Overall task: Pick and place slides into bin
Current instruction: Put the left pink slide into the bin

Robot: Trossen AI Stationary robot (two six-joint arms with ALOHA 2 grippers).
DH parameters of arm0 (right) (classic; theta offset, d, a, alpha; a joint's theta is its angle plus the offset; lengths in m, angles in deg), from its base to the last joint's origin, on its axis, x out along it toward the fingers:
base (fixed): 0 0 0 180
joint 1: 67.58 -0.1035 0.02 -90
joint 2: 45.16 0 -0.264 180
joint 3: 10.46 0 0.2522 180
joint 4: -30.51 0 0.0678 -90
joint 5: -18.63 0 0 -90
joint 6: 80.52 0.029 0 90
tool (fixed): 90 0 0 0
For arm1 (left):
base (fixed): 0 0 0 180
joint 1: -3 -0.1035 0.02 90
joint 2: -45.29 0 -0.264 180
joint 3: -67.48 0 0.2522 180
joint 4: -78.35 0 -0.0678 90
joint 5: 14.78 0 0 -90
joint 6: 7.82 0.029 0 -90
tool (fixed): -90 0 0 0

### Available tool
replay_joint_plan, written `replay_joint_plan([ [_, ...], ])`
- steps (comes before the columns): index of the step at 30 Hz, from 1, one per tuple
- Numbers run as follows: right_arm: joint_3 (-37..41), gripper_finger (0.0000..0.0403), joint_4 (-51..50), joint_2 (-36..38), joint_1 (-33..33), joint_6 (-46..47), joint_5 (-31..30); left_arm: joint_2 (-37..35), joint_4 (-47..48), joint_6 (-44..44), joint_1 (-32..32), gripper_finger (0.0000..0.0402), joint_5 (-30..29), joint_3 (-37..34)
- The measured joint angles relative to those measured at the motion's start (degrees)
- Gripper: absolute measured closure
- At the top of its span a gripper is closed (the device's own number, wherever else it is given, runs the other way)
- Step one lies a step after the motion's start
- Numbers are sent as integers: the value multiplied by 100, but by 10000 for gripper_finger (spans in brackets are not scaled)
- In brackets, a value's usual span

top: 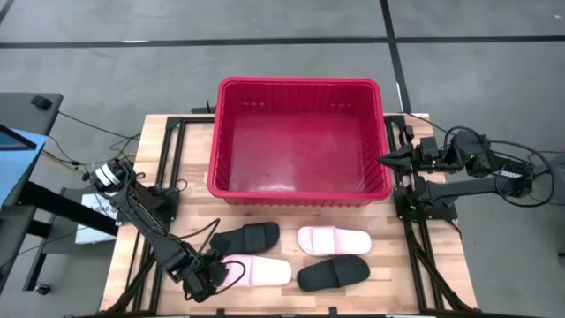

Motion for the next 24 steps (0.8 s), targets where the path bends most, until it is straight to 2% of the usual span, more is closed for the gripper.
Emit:
replay_joint_plan([
  [5,1,403,1,-2,-1,0,-1,0,5,-3,1,284,-11,0],
  [11,2,403,2,0,-2,0,0,0,140,308,60,241,388,-2],
  [16,0,403,0,-2,0,0,0,0,325,844,223,232,503,-4],
  [24,1,403,1,-2,-1,0,0,0,427,2288,276,232,176,-4],
])
